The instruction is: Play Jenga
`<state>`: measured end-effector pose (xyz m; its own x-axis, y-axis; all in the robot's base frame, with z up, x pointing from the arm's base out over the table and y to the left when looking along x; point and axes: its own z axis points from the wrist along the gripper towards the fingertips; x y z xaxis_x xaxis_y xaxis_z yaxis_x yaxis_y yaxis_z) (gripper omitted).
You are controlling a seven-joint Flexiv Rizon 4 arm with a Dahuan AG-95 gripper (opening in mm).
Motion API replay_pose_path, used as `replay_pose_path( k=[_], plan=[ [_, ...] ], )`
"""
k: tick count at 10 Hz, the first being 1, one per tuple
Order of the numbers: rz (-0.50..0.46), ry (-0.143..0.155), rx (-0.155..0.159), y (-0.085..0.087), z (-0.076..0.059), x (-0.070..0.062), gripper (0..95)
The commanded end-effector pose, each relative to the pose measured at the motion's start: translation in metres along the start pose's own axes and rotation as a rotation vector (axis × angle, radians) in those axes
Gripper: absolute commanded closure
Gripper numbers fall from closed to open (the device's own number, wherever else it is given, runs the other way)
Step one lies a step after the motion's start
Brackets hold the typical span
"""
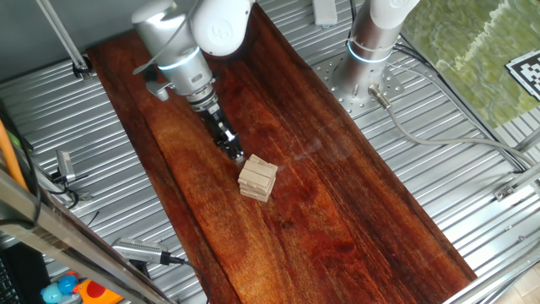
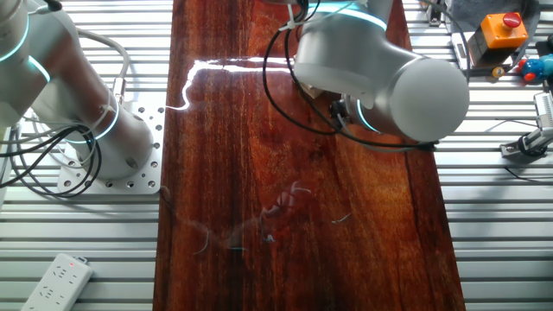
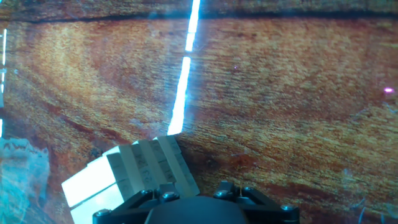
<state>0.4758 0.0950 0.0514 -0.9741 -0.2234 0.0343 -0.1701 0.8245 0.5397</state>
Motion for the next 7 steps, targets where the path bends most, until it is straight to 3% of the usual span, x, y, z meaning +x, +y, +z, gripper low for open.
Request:
replay_pose_path(
  k=[1, 7],
  plan=[
    [0.002, -0.001, -0.001, -0.0017, 0.0005, 0.005, 57.0],
    [0.001, -0.003, 0.001, -0.004, 0.0007, 0.0115, 57.0]
  ],
)
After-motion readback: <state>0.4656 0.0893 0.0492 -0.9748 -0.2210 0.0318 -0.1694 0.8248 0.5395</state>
